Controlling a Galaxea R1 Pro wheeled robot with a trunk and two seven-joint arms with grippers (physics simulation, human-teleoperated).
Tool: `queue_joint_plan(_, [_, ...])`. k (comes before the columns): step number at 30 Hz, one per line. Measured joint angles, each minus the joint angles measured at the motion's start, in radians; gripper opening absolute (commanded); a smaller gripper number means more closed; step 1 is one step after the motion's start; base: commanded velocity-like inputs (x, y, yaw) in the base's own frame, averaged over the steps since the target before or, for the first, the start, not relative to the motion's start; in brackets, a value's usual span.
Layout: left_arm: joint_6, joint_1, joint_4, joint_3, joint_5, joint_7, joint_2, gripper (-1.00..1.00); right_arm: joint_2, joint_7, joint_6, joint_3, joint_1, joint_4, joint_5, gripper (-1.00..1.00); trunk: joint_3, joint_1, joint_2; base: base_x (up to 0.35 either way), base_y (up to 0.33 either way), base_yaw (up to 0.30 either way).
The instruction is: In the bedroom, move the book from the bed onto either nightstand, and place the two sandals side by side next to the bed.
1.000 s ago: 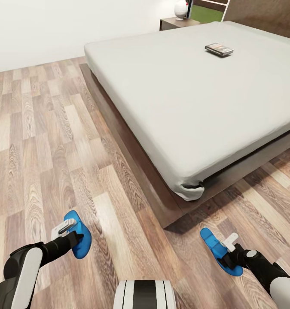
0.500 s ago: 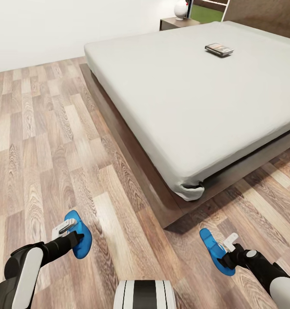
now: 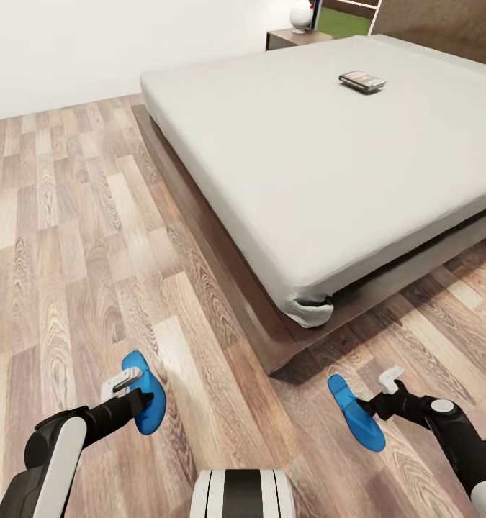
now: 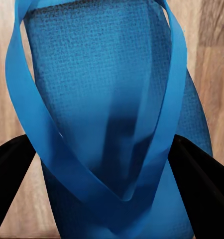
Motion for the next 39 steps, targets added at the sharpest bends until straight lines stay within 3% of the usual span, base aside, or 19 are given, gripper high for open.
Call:
queue_joint_plan(3, [-0.011, -0.003, 0.016, -0.017, 0.017, 0.009, 0.017, -1.00, 0.016, -0.001, 0.014, -0.017, 0.017, -0.016, 0.005, 1.00, 0.000, 0.000, 0.000, 0.000, 0.000, 0.000])
queue_joint_plan(7, [-0.011, -0.002, 0.039, -0.026, 0.037, 0.008, 0.025, -1.00, 0.016, -0.001, 0.014, -0.018, 0.019, -0.018, 0.005, 1.00, 0.000, 0.000, 0.000, 0.000, 0.000, 0.000])
queue_joint_plan(20, [-0.005, 0.004, 0.053, -0.020, 0.027, 0.007, 0.026, -1.00, 0.015, -0.001, 0.010, -0.014, 0.016, -0.012, 0.005, 1.00, 0.000, 0.000, 0.000, -0.011, 0.000, 0.000])
queue_joint_plan(25, [0.012, 0.032, 0.025, 0.003, 0.007, -0.002, 0.050, -1.00, 0.011, -0.001, 0.038, -0.001, 0.007, -0.012, -0.002, 1.00, 0.000, 0.000, 0.000, -0.229, 0.000, 0.000])
queue_joint_plan(33, [0.016, 0.043, 0.010, 0.005, 0.005, -0.005, 0.054, -1.00, 0.010, -0.002, 0.062, 0.002, 0.006, -0.013, -0.006, 1.00, 0.000, 0.000, 0.000, -0.276, 0.000, -0.053])
queue_joint_plan(35, [0.016, 0.043, 0.010, -0.006, 0.011, -0.010, 0.046, -1.00, 0.009, -0.002, 0.063, 0.002, 0.005, -0.014, -0.008, 1.00, 0.000, 0.000, 0.000, -0.028, 0.000, -0.249])
queue_joint_plan(36, [0.019, 0.035, 0.012, -0.044, -0.031, 0.001, -0.003, -1.00, 0.008, -0.002, 0.064, -0.002, 0.005, -0.015, -0.010, 1.00, 0.000, 0.000, 0.000, -0.008, 0.000, -0.262])
queue_joint_plan(37, [0.011, 0.034, 0.013, -0.079, 0.043, 0.003, -0.014, -1.00, 0.008, -0.003, 0.064, -0.005, 0.005, -0.015, -0.010, 1.00, 0.000, 0.000, 0.000, -0.003, 0.000, -0.265])
queue_joint_plan(38, [0.015, 0.026, 0.015, -0.118, 0.010, 0.006, -0.033, -1.00, 0.008, -0.003, 0.065, -0.011, 0.005, -0.015, -0.010, 1.00, 0.000, 0.000, 0.000, -0.003, 0.000, -0.265])
queue_joint_plan(39, [0.015, 0.025, 0.015, -0.128, 0.012, 0.008, -0.036, -1.00, 0.008, -0.003, 0.065, -0.012, 0.005, -0.015, -0.011, 1.00, 0.000, 0.000, 0.000, -0.001, 0.000, -0.266])
